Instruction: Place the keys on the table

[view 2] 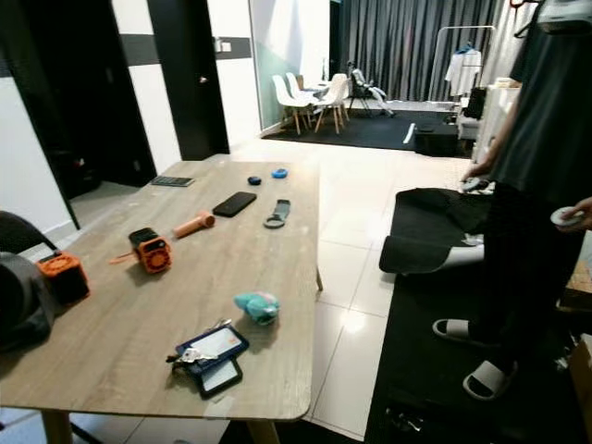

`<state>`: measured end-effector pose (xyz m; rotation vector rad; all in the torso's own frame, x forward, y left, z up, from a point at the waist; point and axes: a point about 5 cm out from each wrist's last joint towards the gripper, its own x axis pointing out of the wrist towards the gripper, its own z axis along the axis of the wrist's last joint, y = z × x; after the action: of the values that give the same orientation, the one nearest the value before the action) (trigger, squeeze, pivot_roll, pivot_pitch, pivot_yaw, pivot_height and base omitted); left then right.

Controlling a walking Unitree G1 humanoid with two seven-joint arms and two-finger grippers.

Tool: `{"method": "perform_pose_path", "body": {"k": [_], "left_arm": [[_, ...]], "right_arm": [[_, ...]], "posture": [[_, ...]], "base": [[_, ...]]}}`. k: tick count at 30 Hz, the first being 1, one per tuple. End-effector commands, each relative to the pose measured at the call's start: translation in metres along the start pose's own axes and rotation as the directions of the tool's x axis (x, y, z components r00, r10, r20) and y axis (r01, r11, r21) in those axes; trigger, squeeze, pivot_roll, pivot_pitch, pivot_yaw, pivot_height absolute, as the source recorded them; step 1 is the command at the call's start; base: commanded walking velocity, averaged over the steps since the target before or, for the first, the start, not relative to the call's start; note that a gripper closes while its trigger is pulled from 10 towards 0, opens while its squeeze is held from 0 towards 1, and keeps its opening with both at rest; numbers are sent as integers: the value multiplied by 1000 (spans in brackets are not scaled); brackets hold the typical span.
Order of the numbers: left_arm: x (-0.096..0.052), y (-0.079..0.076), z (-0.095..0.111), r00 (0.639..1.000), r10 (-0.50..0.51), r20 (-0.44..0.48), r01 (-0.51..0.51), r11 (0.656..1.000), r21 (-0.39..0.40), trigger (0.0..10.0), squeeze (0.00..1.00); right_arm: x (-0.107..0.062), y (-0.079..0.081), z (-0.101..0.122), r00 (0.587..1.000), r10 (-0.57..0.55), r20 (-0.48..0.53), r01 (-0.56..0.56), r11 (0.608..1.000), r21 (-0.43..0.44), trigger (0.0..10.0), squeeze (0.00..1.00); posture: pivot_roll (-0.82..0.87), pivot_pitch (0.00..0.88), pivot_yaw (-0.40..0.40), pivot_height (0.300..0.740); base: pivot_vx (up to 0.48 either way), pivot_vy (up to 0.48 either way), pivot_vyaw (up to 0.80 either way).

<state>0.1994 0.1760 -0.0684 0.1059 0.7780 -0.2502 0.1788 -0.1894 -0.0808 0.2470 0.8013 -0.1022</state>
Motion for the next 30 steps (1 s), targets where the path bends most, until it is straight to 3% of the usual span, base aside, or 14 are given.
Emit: {"method": "perform_pose_path", "body": {"k": [1, 10, 30], "left_arm": [[-2, 6, -3, 1000, 18, -18, -18, 1000, 15, 10000, 0], [-2, 5, -4, 1000, 19, -21, -19, 1000, 18, 10000, 0], [-3, 4, -8, 999, 17, -34, -16, 1000, 24, 10000, 0]], "right_arm": [[0, 2, -2, 1000, 20, -18, -20, 999, -33, 10000, 0], [0, 5, -3, 999, 32, -28, -33, 998, -54, 10000, 0], [0, 5, -5, 999, 38, -38, -41, 996, -83, 10000, 0]], "posture": [[69, 0, 24, 740], [69, 0, 23, 740], [69, 0, 19, 740]], "base": [[0, 0, 0], [0, 0, 171], [0, 0, 800]]}}
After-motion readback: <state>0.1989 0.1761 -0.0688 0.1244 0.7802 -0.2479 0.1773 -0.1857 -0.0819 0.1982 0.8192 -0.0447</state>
